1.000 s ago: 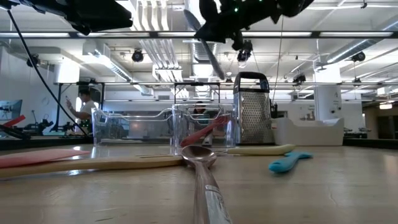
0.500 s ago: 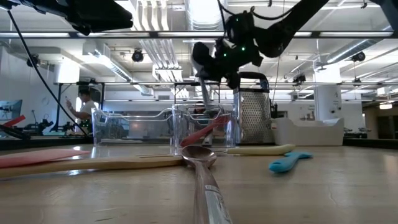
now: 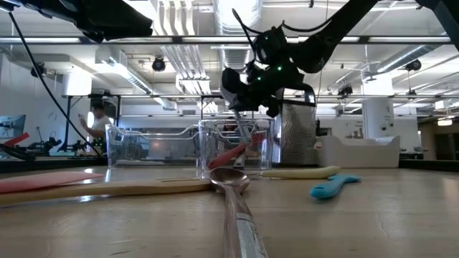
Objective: Pick & Place Kitchen Items
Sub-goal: Put the gray serving spoon into the right transparent bin
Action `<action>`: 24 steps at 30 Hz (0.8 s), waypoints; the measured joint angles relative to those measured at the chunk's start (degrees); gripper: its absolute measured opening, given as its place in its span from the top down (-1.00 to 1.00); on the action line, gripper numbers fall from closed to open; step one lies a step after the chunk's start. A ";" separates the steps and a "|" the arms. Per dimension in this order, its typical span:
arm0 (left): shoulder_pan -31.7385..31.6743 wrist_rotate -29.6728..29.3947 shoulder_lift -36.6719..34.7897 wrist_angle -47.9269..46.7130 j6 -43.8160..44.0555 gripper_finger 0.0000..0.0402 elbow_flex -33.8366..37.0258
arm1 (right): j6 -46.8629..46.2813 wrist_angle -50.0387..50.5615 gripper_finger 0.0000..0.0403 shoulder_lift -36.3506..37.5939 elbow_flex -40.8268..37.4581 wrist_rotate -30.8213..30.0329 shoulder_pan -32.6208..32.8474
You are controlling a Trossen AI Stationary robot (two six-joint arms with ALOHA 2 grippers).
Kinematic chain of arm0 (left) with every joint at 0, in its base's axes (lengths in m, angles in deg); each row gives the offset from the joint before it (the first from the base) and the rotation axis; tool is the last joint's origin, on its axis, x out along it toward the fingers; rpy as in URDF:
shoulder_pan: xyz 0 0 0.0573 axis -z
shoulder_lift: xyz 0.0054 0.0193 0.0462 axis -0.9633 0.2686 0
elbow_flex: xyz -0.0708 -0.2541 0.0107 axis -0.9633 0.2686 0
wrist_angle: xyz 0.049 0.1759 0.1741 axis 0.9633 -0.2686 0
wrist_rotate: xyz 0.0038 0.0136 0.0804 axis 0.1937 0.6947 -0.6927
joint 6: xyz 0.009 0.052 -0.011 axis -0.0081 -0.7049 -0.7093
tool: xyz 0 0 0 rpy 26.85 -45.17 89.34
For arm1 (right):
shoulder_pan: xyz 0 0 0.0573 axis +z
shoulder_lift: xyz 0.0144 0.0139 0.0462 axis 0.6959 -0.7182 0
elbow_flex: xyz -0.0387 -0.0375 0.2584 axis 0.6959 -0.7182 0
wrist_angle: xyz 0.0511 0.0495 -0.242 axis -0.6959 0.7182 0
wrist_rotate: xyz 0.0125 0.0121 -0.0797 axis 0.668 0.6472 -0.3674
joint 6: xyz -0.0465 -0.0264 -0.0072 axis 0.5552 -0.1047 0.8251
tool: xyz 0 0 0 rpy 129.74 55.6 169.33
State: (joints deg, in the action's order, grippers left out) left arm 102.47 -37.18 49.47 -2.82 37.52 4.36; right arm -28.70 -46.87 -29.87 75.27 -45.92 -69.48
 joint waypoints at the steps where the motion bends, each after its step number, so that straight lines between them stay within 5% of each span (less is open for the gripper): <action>1: 0.00 0.00 0.00 -0.01 0.16 -0.09 0.00 | 0.39 0.71 0.85 0.45 -0.06 -1.47 0.47; 16: -0.33 0.00 0.00 -0.03 0.05 -0.09 0.00 | 4.86 1.49 0.85 1.38 2.87 -6.82 6.87; 24: -0.33 0.00 0.00 -0.19 0.34 -0.09 0.00 | 1.94 6.78 0.85 1.25 2.32 -20.53 9.39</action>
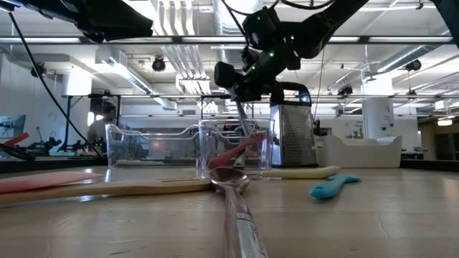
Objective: Pick & Place Kitchen Items
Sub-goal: Put the gray serving spoon into the right transparent bin
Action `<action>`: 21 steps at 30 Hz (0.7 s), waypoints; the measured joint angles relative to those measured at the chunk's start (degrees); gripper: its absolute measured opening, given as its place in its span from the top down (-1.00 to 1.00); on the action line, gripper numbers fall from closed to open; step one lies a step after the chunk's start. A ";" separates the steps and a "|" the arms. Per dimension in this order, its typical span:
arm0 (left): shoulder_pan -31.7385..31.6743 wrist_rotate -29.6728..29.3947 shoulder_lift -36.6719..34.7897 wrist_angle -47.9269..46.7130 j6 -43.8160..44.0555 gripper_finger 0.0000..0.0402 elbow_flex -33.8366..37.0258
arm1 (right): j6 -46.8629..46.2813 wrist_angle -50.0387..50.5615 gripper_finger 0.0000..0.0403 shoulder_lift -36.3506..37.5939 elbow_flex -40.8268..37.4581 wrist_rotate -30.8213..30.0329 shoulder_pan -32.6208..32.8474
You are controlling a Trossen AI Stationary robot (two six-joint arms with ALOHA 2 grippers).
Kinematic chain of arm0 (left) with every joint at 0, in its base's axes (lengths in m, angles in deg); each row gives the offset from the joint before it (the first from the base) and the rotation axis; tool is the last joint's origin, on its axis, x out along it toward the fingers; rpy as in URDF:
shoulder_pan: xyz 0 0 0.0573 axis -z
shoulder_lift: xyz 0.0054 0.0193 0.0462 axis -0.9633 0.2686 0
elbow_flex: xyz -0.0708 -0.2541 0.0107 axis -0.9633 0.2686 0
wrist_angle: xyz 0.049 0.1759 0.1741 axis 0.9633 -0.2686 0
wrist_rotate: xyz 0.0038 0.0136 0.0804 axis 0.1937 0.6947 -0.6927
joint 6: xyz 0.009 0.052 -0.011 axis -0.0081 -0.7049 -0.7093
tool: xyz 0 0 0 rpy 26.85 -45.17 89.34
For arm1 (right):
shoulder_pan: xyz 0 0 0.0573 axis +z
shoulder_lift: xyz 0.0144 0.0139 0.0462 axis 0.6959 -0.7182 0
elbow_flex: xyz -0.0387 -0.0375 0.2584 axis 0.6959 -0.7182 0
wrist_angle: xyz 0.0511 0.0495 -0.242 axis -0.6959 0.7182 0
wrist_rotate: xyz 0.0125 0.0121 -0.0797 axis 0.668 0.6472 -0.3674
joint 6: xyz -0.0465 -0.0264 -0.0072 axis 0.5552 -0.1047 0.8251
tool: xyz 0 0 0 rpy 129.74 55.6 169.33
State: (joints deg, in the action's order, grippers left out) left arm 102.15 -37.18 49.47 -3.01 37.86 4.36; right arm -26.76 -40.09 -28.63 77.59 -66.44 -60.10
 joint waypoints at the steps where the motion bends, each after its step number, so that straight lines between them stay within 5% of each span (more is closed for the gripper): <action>1: 0.00 0.02 0.00 -0.10 0.06 -0.09 0.00 | -0.78 0.59 0.85 0.00 -0.16 -0.15 -0.01; 21: -0.82 0.02 0.00 0.09 -0.60 -0.09 0.00 | -8.05 -0.07 0.85 -0.13 -5.04 4.19 -5.65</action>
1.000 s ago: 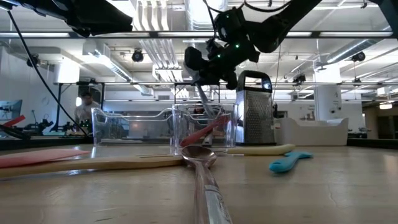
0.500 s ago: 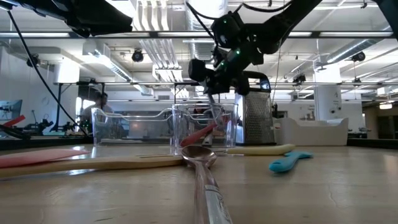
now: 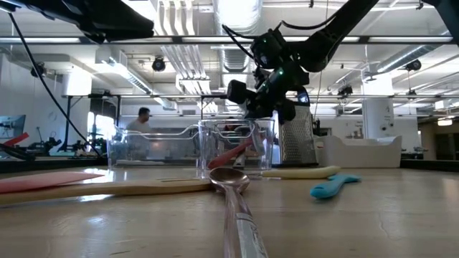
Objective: Pick & Place Kitchen Items
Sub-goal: Put the gray serving spoon into the right transparent bin, then put the bottom yellow knife into the left transparent bin
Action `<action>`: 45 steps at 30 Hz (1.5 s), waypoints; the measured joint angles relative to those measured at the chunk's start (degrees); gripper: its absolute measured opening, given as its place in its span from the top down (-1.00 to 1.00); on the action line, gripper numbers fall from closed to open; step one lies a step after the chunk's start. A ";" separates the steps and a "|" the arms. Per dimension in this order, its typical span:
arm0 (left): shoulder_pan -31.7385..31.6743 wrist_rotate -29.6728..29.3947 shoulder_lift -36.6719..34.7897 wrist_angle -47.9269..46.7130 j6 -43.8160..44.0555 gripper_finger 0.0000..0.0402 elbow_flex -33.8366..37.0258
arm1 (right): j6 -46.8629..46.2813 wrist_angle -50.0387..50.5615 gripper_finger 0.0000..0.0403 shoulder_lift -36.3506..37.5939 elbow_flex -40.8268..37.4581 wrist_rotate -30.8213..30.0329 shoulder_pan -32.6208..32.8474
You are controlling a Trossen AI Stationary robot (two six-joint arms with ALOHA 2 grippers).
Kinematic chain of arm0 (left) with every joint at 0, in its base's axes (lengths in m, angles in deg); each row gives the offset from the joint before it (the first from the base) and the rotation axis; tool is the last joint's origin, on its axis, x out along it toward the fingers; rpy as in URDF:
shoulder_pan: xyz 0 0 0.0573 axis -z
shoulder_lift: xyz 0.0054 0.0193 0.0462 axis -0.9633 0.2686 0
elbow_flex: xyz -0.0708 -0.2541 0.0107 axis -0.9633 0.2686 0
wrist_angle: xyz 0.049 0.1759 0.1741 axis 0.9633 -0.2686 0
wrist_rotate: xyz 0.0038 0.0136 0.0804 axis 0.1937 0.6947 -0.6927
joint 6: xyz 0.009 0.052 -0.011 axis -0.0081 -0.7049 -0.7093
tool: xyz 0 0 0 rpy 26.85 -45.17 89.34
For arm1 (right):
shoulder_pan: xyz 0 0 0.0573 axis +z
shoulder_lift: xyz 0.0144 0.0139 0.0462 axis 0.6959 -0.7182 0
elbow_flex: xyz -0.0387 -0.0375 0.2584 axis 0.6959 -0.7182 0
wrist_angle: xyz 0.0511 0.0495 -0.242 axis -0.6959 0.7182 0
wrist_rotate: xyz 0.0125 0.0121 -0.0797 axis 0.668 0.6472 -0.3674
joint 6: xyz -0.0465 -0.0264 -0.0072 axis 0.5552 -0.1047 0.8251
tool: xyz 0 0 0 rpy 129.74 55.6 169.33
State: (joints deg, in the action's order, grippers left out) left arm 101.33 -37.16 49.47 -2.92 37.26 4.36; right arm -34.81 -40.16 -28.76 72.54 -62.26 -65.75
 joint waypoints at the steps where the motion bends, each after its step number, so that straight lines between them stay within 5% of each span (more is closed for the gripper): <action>1: -0.19 0.00 0.00 -0.02 -0.07 -0.09 0.00 | -0.09 0.00 0.85 0.00 -0.01 0.11 0.02; 16: -0.64 0.00 0.00 -0.14 0.02 -0.09 0.00 | -0.14 0.34 0.20 0.14 -0.28 4.82 0.31; 27: -0.64 -0.02 -0.02 -0.24 -0.18 -0.09 0.00 | 14.64 2.42 0.16 6.18 -0.49 4.72 5.83; 40: -0.60 0.00 -0.04 -0.81 1.96 -0.09 0.00 | 17.24 37.97 0.34 20.01 -0.70 5.55 19.25; 45: -0.60 0.00 -0.04 -0.83 2.28 -0.09 0.00 | 12.63 49.86 0.33 23.36 -0.93 12.68 24.34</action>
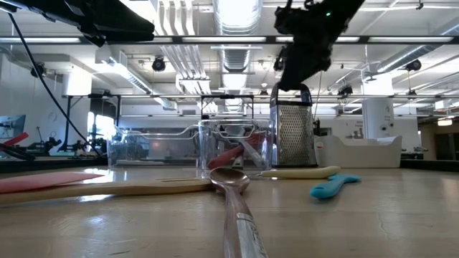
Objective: Pick & Place Kitchen Items
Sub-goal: Put the bottom yellow knife into the left transparent bin
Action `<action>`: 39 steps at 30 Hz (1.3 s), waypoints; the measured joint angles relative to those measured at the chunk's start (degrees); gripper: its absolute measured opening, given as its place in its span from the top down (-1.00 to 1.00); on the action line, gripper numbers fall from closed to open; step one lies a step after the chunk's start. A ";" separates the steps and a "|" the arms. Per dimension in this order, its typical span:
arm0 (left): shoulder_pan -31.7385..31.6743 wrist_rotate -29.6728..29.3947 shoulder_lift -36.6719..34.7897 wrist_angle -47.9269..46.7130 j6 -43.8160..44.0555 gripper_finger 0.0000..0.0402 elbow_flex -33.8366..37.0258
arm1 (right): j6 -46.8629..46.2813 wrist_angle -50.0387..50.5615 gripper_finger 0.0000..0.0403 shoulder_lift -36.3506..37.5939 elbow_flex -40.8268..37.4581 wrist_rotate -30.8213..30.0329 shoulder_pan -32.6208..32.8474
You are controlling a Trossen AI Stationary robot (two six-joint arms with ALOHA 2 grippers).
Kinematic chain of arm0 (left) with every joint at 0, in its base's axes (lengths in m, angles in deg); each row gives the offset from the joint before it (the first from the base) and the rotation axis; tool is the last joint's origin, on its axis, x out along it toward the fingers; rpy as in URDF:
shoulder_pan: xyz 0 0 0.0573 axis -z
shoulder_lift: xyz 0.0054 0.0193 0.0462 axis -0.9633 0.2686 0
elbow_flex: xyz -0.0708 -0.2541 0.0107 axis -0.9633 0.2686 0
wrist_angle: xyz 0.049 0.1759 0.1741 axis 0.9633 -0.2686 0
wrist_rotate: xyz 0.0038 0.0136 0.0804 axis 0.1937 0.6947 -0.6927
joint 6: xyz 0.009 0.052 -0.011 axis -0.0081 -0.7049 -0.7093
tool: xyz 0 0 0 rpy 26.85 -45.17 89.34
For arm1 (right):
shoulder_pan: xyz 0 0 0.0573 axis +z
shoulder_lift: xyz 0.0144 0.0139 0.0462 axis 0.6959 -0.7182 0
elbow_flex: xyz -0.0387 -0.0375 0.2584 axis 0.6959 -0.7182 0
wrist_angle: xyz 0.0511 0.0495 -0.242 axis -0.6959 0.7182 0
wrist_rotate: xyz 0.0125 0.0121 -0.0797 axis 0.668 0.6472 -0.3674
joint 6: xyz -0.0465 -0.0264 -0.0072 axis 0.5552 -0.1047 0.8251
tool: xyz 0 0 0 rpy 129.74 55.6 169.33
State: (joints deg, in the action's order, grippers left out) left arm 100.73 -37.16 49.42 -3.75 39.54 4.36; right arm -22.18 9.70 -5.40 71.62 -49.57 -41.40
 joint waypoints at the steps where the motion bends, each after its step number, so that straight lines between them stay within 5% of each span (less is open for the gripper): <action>1: 0.00 -0.01 0.00 -0.02 0.02 -0.09 0.00 | -0.94 1.34 0.33 0.35 -0.29 1.64 0.80; 10: 0.00 0.00 -0.02 -0.23 0.26 -0.09 0.00 | -1.24 2.41 0.36 -0.24 -5.38 13.16 6.39; 39: -0.04 -0.01 -0.02 -1.22 0.21 -0.09 0.00 | -1.71 -4.67 0.32 -17.60 -5.37 13.12 9.30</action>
State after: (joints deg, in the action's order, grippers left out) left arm 100.68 -37.16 49.40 -4.97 39.75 4.36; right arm -23.88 5.03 -23.00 66.25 -36.46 -32.11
